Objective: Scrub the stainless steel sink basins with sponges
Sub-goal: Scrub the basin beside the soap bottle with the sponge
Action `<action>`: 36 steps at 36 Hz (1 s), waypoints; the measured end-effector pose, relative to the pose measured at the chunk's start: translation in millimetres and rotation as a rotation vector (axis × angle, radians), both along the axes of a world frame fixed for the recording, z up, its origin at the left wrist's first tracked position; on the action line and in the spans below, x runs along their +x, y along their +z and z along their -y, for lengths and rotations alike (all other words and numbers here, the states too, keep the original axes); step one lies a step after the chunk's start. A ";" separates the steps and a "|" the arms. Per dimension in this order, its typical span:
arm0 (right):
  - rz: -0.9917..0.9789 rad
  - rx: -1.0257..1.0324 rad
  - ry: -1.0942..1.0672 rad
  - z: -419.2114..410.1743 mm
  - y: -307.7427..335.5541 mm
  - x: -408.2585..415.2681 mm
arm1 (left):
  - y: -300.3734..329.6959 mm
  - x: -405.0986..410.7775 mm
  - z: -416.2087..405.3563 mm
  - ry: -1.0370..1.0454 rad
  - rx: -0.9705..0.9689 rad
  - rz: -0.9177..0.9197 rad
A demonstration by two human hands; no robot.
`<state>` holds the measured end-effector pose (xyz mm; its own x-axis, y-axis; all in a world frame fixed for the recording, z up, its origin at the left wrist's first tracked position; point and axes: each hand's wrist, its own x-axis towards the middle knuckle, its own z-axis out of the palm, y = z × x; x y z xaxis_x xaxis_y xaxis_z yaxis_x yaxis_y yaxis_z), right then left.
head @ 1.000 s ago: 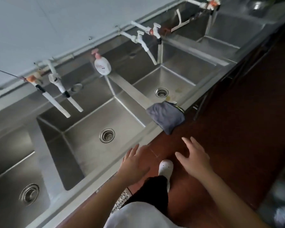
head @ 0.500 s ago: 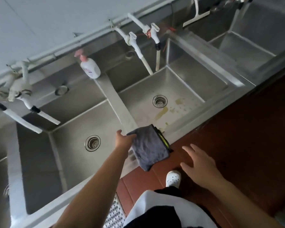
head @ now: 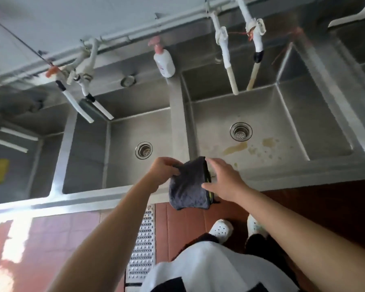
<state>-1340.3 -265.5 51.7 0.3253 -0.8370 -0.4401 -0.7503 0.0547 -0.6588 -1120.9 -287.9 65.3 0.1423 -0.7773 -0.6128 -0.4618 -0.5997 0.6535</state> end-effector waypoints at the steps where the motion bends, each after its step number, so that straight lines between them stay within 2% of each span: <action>1: -0.019 0.008 0.068 9.9 0.9 1.8 | 11.4 -5.3 -7.9 -0.033 -0.012 0.019; 7: -0.177 0.007 0.497 60.2 6.4 8.5 | 59.7 -17.5 -41.6 -0.168 -0.031 0.016; 9: -0.124 0.052 0.578 68.0 13.7 7.6 | 69.1 -16.0 -50.1 -0.183 -0.065 0.013; 11: -0.016 0.108 0.579 70.1 20.7 6.0 | 73.9 -11.0 -56.7 -0.144 -0.113 0.021; 16: 0.062 -0.035 0.483 74.5 50.8 1.8 | 80.8 13.5 -63.7 0.056 -0.253 -0.075; 22: 0.216 -0.303 0.331 74.9 95.4 5.6 | 95.5 37.6 -52.9 0.097 -0.490 -0.075; 26: 0.221 -0.395 0.293 53.8 88.2 -0.1 | 85.9 37.7 -66.7 0.054 -0.593 -0.091; 30: 0.102 -0.361 0.295 15.2 43.7 -1.0 | 47.1 30.3 -94.8 -0.143 -0.473 0.125; 33: 0.007 -0.141 0.315 -13.3 10.7 -2.8 | 14.6 22.1 -117.3 -0.234 -0.305 0.107; 36: -0.030 -0.029 0.317 -29.7 -7.1 -2.1 | -3.6 22.0 -128.5 -0.258 -0.260 0.051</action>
<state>-1342.5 -235.8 44.6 0.5593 -0.7081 -0.4310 -0.7463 -0.2036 -0.6338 -1098.9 -159.4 61.7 -0.0535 -0.9205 -0.3871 -0.6117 -0.2762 0.7413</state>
